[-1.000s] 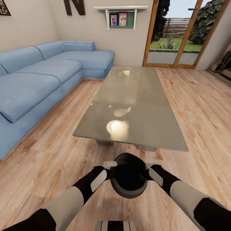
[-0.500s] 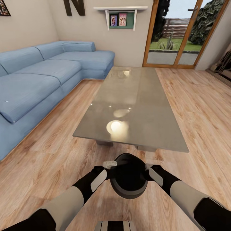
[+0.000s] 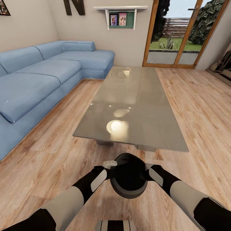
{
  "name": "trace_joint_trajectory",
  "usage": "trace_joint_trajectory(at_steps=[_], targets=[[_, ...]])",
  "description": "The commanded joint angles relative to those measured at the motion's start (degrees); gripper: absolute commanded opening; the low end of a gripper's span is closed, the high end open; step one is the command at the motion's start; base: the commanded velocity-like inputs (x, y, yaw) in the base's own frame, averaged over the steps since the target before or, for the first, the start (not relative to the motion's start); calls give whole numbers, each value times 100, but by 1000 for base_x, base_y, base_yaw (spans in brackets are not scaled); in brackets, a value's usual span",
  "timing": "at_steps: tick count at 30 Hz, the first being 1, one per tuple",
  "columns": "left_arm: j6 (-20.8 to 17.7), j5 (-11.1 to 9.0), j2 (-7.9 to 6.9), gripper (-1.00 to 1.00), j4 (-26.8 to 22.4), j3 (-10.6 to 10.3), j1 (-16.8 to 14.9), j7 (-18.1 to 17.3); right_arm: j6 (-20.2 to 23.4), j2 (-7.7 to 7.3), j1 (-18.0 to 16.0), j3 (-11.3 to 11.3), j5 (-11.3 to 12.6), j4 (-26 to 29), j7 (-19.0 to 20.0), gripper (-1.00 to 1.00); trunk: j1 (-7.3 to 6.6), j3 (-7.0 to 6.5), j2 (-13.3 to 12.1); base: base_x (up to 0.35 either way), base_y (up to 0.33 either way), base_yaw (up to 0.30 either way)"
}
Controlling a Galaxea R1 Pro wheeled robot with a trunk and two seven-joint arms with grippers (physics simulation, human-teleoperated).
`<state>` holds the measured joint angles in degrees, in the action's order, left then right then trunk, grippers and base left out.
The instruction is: Place each of the two pumpkins and all three candles from the living room inside a cabinet in the living room (use any cabinet), then make sure every cabinet is closed, and position the cauldron so it is next to a table in the living room.
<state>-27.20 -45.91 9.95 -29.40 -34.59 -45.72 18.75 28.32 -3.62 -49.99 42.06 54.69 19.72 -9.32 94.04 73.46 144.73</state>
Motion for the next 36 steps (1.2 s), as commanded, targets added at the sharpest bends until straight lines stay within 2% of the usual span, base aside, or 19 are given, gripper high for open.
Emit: trace_joint_trajectory(at_steps=[1, 22, 23, 31, 32, 36], targets=[[-5, -111, -2, -100, -5, -40, -7, 50, -240, -7, 7, 39, -81, -127, -43, -100, 50, 6, -1, 0, 0, 0], [-14, -111, -2, -100, 3, -27, -7, 58, -240, -8, 7, 39, -81, -127, -43, -100, 50, 6, -1, 0, 0, 0], [-14, -111, -2, -100, 3, -28, -7, 58, -237, -7, 7, 39, -81, -127, -43, 100, 50, 6, -1, 0, 0, 0], [-14, -111, -2, -100, 3, -25, -7, 84, -224, -7, 6, 39, -81, -131, -43, 100, 50, 6, -1, 0, 0, 0], [-14, -111, -2, 100, 3, -26, -7, 91, -223, -8, 6, 39, -81, -129, -43, 100, 50, 6, -1, 0, 0, 0], [-14, -111, -2, 100, 4, -30, -7, 101, -222, -7, 7, 39, -81, -133, -43, 100, 50, 6, -1, 0, 0, 0]])
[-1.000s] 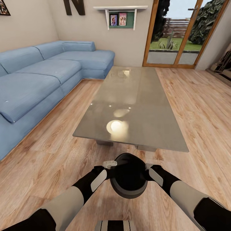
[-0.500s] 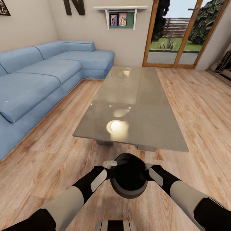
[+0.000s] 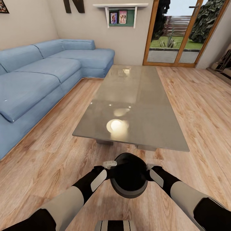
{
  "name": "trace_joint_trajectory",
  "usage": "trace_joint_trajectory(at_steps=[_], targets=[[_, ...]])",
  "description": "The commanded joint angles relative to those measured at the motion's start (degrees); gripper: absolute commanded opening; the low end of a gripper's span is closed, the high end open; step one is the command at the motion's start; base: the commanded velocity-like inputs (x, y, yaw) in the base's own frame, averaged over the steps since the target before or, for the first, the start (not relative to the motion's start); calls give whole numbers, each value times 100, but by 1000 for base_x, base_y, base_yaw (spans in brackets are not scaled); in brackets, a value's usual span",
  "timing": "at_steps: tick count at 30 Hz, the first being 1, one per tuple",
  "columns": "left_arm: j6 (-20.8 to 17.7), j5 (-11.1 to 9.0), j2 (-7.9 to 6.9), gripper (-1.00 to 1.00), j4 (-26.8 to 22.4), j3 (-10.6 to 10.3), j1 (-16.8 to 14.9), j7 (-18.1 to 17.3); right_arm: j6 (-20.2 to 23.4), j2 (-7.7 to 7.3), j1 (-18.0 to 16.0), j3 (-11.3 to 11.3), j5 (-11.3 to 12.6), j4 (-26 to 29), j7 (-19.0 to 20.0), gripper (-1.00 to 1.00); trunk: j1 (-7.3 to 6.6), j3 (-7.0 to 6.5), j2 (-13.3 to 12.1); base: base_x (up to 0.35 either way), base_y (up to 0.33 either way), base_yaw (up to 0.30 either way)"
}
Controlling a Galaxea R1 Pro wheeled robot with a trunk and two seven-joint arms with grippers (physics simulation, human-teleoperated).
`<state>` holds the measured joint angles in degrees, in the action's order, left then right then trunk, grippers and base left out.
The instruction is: Place each of the two pumpkins and all three candles from the living room inside a cabinet in the living room (use any cabinet), then make sure every cabinet is closed, and position the cauldron so it is next to a table in the living room.
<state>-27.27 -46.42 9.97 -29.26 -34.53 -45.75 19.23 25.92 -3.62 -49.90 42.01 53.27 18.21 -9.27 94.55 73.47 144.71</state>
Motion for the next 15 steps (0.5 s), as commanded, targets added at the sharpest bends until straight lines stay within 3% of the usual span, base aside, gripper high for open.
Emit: trace_joint_trajectory(at_steps=[1, 15], targets=[[-6, -60, -4, 100, -10, -36, -5, 51, 19, -7, -2, 44, 60, 17, -49, 100, -1, 5, 2, 0, 0, 0], [2, -61, -12, 100, -26, -27, -5, 12, 25, -7, -2, 44, 60, 16, -49, 100, -1, 5, 2, 0, 0, 0]])
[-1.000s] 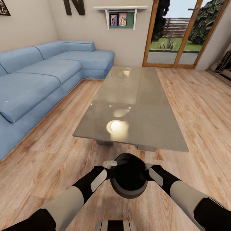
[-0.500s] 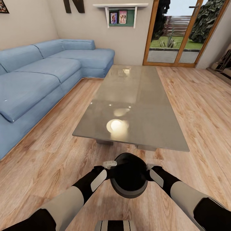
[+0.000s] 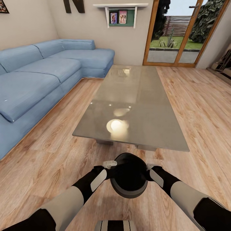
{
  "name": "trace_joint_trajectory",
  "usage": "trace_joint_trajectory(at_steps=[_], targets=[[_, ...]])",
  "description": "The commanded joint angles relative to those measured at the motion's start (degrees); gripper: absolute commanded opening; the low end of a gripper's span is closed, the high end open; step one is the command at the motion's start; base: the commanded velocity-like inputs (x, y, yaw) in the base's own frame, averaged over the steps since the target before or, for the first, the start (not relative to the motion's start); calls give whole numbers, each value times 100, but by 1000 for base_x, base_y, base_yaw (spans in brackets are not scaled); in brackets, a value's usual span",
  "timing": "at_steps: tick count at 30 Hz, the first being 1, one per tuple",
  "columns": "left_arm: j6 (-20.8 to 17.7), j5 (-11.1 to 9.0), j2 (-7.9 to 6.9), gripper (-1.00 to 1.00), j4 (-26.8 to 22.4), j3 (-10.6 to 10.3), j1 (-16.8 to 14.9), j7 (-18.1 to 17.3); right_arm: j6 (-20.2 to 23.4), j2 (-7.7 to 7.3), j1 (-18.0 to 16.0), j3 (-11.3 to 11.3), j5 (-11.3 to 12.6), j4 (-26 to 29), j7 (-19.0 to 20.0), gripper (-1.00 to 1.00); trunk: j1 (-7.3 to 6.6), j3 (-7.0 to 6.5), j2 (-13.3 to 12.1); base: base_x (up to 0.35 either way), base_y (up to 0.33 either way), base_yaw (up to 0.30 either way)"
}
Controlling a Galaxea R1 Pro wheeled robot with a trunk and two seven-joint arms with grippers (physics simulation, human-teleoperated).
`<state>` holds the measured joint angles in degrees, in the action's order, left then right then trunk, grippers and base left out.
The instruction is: Place each of the two pumpkins and all three candles from the living room inside a cabinet in the living room (use any cabinet), then make sure every cabinet is closed, and position the cauldron so it is next to a table in the living room.
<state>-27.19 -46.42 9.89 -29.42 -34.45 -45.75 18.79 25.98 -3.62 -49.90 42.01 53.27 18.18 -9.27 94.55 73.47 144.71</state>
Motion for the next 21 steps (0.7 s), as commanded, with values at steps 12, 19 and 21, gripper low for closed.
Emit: trace_joint_trajectory(at_steps=[12, 19, 21], targets=[[-33, -75, 4, 100, -1, -23, -5, 49, 29, -7, -2, 44, 60, 19, -50, 100, -22, -173, -9, 0, 0, 0], [-41, -81, 4, 100, 19, -18, -5, 45, 30, -7, -3, 44, 60, 19, -56, 100, -40, -328, -18, 0, 0, 0], [-41, -79, 4, 100, 22, -18, -5, 45, 30, -7, -3, 44, 60, 19, -56, 100, -45, -372, -21, 0, 0, 0]])
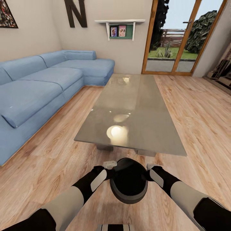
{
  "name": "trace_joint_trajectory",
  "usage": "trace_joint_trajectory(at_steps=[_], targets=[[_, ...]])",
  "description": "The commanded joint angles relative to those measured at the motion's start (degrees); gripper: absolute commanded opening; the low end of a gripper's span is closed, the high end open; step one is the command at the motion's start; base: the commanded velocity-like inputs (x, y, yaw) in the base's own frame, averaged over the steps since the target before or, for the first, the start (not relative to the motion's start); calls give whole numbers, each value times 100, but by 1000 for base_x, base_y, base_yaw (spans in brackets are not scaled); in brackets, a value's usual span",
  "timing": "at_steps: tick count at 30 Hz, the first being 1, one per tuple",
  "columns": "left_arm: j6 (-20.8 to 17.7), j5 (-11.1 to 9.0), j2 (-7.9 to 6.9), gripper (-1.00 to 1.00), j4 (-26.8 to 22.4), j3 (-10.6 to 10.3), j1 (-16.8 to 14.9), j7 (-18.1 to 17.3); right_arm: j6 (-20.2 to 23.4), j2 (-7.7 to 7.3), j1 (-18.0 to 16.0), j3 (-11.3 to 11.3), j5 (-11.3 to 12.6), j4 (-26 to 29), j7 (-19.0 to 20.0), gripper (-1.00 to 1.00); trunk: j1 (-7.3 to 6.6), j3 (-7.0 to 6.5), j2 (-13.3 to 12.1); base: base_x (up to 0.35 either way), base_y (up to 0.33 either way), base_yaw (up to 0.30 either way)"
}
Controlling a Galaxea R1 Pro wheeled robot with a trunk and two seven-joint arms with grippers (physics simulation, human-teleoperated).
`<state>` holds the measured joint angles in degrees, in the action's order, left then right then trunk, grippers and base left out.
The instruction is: Place each of the two pumpkins and all three candles from the living room inside a cabinet in the living room (use any cabinet), then make sure every cabinet is closed, and position the cauldron so it is next to a table in the living room.
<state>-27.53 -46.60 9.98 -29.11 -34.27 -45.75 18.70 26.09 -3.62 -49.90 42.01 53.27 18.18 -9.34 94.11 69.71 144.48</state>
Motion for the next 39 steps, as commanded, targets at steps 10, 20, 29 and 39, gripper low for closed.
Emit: trace_joint_trajectory(at_steps=[10, 20, 29, 39], targets=[[-7, -62, -4, 100, 9, -28, -4, 55, 19, -7, -2, 44, 61, 19, -50, 100, -26, -217, -12, -5, 0, 0], [-7, -59, -4, 100, 10, -27, -4, 55, 19, -7, -2, 44, 61, 19, -51, 100, -52, -439, -25, -23, 0, 0], [-7, -56, -4, 100, 10, -27, -4, 55, 19, -7, -2, 44, 61, 19, -51, 100, -75, -638, -37, -126, 0, 0], [-7, -51, -4, 100, 10, -27, -4, 55, 19, -7, -2, 44, 61, 19, -51, 100, -101, -860, -51, -9, 0, 0]])
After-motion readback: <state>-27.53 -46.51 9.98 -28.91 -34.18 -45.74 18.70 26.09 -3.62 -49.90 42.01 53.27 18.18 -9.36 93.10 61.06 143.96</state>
